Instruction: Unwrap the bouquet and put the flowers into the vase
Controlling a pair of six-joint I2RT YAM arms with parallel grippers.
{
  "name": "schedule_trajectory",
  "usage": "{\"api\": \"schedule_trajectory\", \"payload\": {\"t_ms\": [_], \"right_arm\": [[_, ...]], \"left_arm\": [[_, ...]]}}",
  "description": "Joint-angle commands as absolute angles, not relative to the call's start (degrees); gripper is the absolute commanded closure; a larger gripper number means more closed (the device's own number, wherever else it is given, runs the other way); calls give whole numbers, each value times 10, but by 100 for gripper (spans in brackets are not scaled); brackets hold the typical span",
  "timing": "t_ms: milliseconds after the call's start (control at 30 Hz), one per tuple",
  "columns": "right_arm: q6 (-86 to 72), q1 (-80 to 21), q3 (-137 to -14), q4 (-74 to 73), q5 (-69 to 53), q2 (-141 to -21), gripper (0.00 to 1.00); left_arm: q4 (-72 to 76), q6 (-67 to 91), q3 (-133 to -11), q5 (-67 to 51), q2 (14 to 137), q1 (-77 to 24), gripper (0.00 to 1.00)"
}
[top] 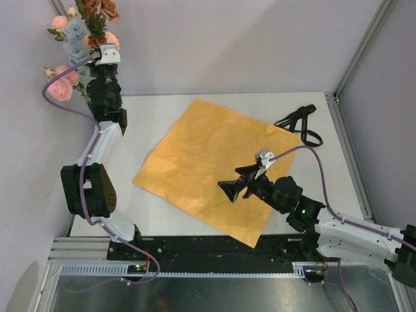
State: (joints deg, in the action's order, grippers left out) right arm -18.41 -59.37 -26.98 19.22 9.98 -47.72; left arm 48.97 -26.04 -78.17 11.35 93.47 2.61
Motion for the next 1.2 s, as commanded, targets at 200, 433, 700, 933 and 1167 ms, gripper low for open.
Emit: {"api": "schedule_trajectory", "payload": {"t_ms": [200,433,700,933,1167], "right_arm": [[-197,-563,-260,227,81,-471,1],[-203,-554,-259,230,67,-473,1],[-208,-550,-256,232,62,-471,1],[-210,-548,-256,233,55,-469,1],[-210,-548,-256,230,53,-467,1]], "left_arm": [[545,-330,-826,113,967,36,100],[552,-337,-806,125,965,47,100],[554,-302,-772,131,968,54,100],[557,-279,-742,154,984,54,100],[557,-240,-737,172,996,59,97]]}}
